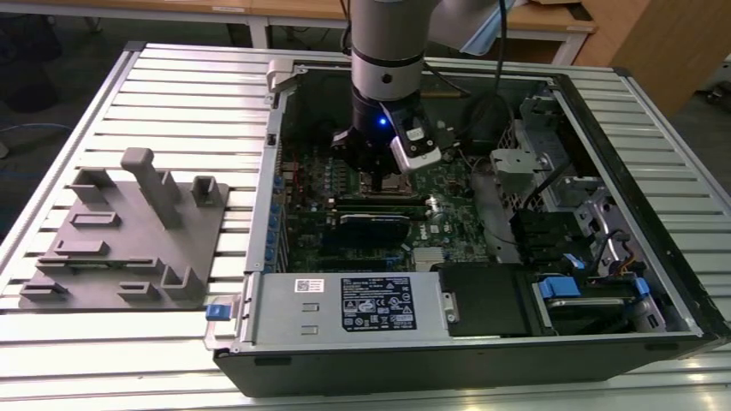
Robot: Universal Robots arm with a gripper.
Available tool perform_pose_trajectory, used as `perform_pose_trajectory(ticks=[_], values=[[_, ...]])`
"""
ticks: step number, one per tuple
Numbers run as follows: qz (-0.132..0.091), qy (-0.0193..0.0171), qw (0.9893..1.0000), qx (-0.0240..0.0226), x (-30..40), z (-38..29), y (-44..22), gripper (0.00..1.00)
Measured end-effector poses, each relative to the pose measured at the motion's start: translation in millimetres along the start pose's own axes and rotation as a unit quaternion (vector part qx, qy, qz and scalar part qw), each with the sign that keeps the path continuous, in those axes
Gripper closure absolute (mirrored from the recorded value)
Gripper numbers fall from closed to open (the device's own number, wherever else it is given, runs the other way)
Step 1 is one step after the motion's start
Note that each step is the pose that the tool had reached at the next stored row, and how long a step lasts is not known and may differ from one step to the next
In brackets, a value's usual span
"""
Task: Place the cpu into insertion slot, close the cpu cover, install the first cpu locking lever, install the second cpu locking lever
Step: 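Install the second cpu locking lever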
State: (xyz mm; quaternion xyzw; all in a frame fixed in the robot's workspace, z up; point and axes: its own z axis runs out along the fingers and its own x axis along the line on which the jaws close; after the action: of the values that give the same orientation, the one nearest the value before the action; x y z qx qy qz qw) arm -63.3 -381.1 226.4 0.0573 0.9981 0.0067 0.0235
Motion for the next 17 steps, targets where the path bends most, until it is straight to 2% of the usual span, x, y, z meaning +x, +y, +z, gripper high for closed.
perform_pose_trajectory(ticks=[9, 17], values=[[0.0, 0.0, 1.0, -0.0001, 0.1, 0.3, 0.0, 0.9], [0.0, 0.0, 1.0, 0.0, 5.4, 1.5, -0.7, 0.9]])
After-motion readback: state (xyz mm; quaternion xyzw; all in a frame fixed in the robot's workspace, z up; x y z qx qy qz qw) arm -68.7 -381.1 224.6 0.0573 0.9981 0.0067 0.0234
